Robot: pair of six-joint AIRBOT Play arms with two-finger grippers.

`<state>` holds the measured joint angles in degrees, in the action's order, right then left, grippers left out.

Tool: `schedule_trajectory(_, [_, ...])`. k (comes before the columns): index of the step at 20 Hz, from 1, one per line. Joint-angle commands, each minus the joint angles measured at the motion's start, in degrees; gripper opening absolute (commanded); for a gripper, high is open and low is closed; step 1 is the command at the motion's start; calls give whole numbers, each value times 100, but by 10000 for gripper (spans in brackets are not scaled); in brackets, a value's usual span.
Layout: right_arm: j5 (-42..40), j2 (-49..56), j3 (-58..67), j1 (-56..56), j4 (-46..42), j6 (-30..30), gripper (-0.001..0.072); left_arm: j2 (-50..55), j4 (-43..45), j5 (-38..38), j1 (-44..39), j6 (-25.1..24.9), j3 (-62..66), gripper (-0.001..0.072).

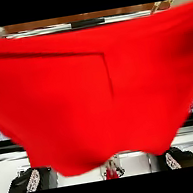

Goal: Fold the shirts.

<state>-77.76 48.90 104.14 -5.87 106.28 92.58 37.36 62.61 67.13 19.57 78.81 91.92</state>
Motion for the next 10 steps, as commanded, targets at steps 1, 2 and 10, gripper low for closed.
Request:
schedule_trajectory(1, [-59, 555, -1012, 0, -162, -302, 54, 304, -70, 81, -90, -92, -1484, 32])
schedule_trajectory(2, [328, 796, -1484, 2, -109, -367, 54, 516, -92, -122, -208, -251, -1871, 32])
schedule_trajectory(10, [3560, 3670, -2662, 4, 1991, -125, 54, 3995, -114, -2562, -1316, -17, -2295, 32])
